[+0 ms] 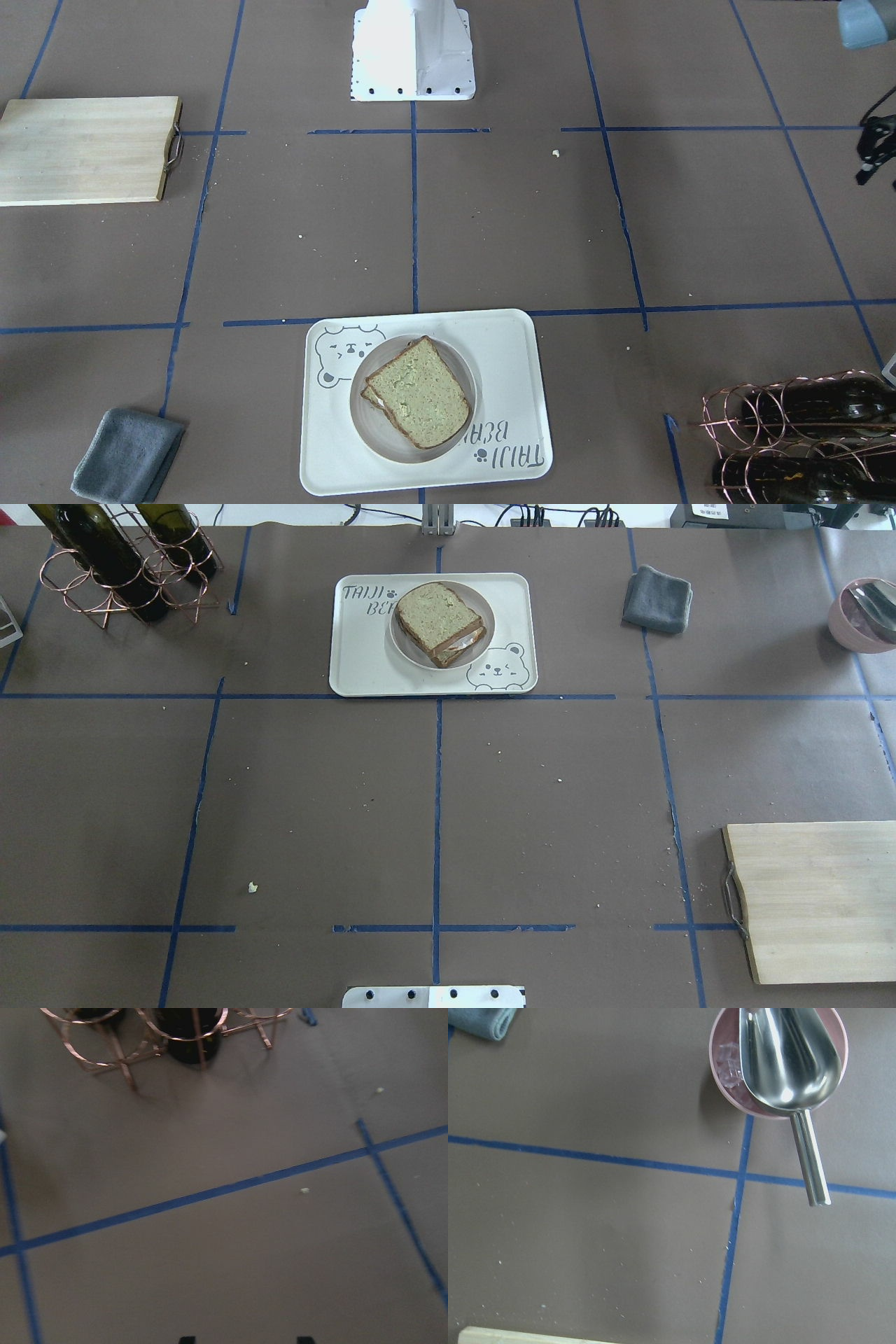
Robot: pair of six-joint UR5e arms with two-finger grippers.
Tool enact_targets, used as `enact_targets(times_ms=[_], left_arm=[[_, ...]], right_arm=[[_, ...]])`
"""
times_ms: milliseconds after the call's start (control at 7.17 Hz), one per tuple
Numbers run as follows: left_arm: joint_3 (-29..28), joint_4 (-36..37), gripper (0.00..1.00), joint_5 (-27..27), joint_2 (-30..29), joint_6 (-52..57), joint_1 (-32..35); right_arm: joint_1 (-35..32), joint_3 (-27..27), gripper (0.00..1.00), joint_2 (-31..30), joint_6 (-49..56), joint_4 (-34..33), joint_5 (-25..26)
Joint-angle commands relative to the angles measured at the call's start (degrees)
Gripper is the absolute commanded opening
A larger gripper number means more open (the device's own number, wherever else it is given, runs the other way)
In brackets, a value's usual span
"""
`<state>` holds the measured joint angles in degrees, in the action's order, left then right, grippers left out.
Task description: Make sandwich and place on tray
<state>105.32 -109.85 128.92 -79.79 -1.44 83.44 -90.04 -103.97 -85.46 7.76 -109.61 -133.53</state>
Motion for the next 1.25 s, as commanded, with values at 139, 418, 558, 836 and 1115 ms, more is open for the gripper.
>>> enact_targets(times_ms=[139, 418, 558, 836, 1115], left_arm=[[0.14, 33.18, 1.0, 1.95, -5.03, 22.79, 14.73], [-1.09, 32.94, 1.0, 2.04, -3.53, 22.62, 14.55], [-1.26, 33.2, 1.0, 2.56, -3.44, 22.79, 14.38], [-2.49, 32.33, 1.0, 3.35, -3.35, 22.88, 14.38], [-2.76, 31.1, 1.0, 3.27, -4.75, 22.88, 11.76]], right_arm=[[-0.49, 1.31, 1.0, -5.65, 3.14, -2.28, -4.26], [-0.23, 1.13, 1.0, -5.94, 3.14, -2.19, -6.75], [-0.14, 1.13, 1.0, -5.77, 3.05, -0.19, -6.49], [0.65, 2.62, 1.0, -5.59, 2.96, 3.08, -6.22], [0.65, 2.19, 1.0, -5.5, 2.96, 5.27, -6.13]])
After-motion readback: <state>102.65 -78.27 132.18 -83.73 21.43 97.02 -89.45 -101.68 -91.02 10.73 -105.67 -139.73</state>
